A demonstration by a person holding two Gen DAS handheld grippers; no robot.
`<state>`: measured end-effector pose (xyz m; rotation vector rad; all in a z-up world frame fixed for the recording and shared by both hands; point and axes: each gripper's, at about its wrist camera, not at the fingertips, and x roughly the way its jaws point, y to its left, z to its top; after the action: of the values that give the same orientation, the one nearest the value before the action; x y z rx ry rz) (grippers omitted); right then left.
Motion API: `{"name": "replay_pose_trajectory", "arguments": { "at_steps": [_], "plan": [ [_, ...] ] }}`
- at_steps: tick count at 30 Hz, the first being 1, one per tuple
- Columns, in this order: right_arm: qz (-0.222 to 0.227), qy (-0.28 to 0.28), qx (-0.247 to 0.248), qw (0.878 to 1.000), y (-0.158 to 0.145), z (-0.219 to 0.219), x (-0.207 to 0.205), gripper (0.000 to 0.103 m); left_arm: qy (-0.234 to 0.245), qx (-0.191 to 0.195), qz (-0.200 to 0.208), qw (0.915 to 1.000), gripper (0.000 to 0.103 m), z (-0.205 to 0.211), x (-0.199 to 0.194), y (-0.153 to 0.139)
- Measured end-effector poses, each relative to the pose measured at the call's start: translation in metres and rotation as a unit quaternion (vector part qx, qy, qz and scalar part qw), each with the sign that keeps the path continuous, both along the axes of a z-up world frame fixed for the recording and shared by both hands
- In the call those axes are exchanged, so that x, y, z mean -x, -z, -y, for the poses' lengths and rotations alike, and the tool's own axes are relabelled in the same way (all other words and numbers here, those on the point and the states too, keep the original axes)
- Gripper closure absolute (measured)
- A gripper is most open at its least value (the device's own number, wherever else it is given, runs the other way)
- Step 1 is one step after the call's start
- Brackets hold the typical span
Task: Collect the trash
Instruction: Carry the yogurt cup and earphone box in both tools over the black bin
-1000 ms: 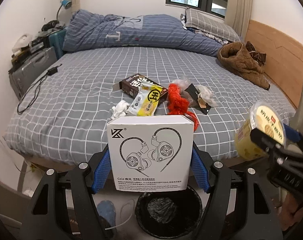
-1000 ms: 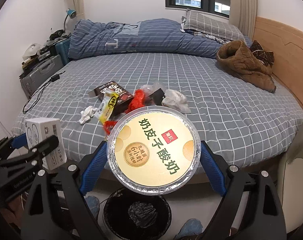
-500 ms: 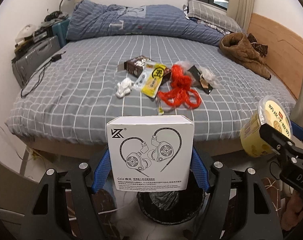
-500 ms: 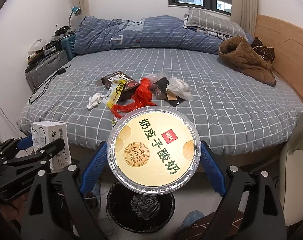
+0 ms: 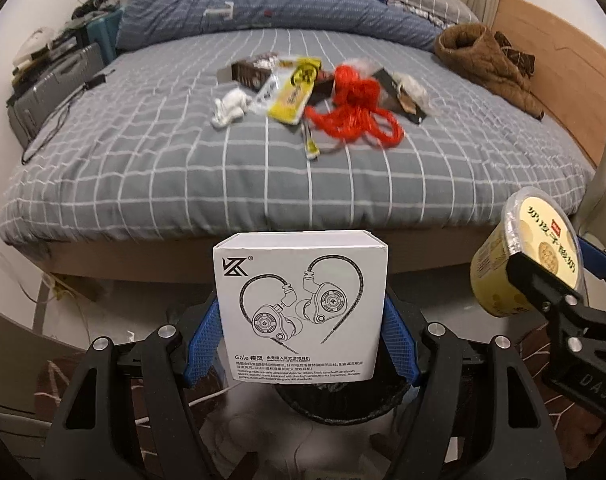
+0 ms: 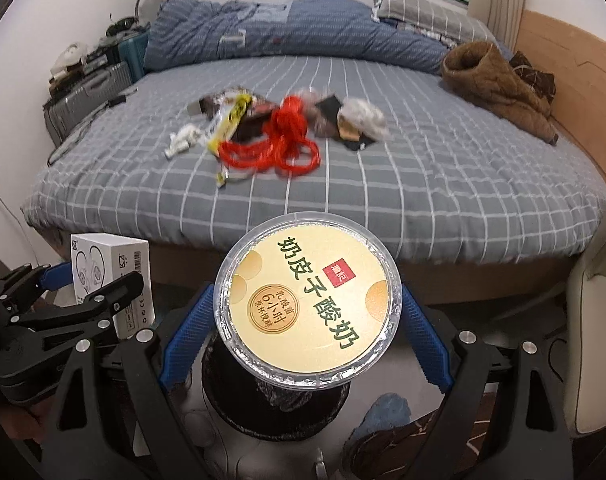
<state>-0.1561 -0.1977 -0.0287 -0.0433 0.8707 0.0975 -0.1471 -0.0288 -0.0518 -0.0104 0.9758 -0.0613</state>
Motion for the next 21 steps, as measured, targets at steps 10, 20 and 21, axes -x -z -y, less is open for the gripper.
{"name": "replay_pose_trajectory", "arguments": {
  "at_steps": [10, 20, 21],
  "plan": [
    [-0.060, 0.000, 0.000, 0.998, 0.061, -0.011, -0.023, 0.018, -0.011, -0.005, -0.041, 0.9991, 0.034, -0.015, -0.016, 0.054],
    [-0.122, 0.000, 0.008, 0.992, 0.134, -0.019, -0.044, 0.018, -0.027, -0.014, -0.088, 0.9956, 0.034, -0.036, -0.031, 0.114],
    [-0.128, -0.001, 0.008, 0.992, 0.141, -0.020, -0.045, 0.018, -0.027, -0.013, -0.090, 0.9955, 0.034, -0.038, -0.032, 0.120]
  ]
}}
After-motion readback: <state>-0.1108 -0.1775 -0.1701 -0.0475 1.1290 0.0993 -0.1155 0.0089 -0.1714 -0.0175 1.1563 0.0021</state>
